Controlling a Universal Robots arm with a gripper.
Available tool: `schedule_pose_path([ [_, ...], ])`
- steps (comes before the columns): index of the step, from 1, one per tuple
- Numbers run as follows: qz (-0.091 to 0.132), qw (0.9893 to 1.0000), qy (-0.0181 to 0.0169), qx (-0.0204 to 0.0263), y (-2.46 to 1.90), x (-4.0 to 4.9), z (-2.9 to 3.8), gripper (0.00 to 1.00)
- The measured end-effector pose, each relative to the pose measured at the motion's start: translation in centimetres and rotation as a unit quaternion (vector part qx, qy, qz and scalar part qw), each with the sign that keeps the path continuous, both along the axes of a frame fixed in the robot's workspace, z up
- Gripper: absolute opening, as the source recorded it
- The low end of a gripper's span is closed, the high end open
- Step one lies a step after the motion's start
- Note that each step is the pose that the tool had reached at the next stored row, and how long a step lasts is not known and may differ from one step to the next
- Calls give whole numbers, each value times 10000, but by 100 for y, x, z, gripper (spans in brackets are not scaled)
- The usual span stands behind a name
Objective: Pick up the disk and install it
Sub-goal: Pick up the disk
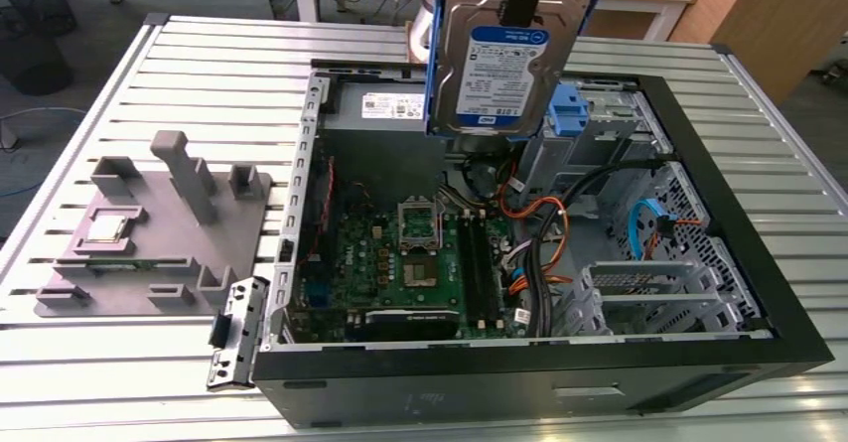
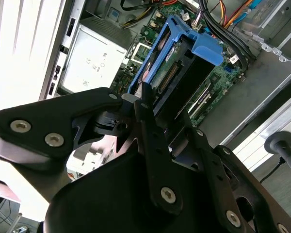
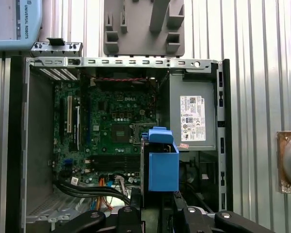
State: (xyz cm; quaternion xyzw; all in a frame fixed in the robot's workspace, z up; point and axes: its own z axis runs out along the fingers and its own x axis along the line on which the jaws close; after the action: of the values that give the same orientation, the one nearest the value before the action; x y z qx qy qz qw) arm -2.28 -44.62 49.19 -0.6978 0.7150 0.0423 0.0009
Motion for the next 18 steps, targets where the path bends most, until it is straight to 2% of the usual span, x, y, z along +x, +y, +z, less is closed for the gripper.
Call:
schedule_pose_path([
  [11, 2, 10000, 0, 0, -2, 7, 0, 35],
  [18, 0, 10000, 0, 0, -2, 118, -2, 35],
])
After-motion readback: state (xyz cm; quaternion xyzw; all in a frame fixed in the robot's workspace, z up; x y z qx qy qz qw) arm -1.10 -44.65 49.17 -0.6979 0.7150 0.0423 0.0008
